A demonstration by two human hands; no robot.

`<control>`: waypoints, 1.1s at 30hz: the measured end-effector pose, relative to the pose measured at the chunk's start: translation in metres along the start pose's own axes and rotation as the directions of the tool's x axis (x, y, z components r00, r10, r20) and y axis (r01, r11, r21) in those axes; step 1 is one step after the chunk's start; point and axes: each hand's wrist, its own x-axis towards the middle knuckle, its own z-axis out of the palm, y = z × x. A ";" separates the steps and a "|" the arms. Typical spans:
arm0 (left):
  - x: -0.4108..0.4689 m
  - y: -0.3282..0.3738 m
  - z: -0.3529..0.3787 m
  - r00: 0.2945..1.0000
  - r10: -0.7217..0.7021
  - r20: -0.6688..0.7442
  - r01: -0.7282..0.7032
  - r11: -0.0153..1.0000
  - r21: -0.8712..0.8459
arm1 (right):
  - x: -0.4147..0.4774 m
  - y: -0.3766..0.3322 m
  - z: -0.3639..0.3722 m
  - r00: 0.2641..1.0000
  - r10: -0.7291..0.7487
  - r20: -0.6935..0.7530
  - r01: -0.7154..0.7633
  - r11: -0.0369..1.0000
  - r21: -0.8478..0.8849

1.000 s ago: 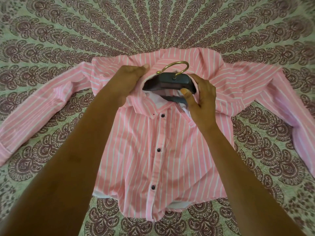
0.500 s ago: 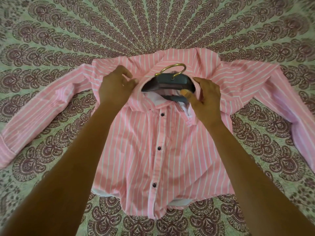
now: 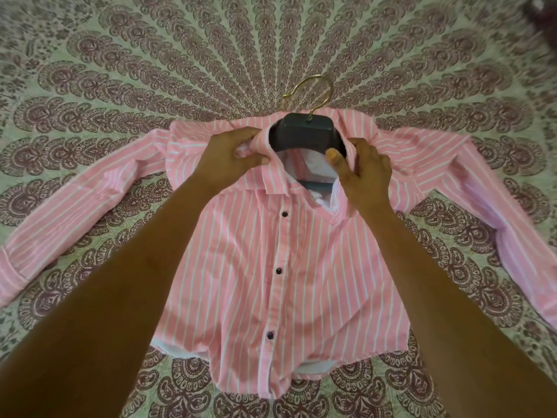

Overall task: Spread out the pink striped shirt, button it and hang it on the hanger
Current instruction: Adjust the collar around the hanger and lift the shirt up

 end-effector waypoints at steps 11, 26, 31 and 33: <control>-0.050 0.137 -0.136 0.991 0.071 -0.114 -0.075 0.997 -0.035 | -0.012 -0.130 -0.183 0.948 -0.271 0.167 0.193 0.907 0.375; -0.187 0.393 -0.262 0.855 0.374 -0.361 -0.320 0.926 0.201 | -0.084 -0.273 -0.422 0.684 -0.705 -0.190 0.721 0.693 0.022; -0.231 0.444 -0.286 0.825 0.434 -0.362 -0.373 0.899 0.229 | -0.114 -0.305 -0.475 0.611 -0.754 -0.242 0.754 0.647 -0.113; -0.246 0.456 -0.293 0.802 0.471 -0.367 -0.396 0.880 0.264 | -0.124 -0.314 -0.494 0.617 -0.752 -0.230 0.742 0.654 -0.148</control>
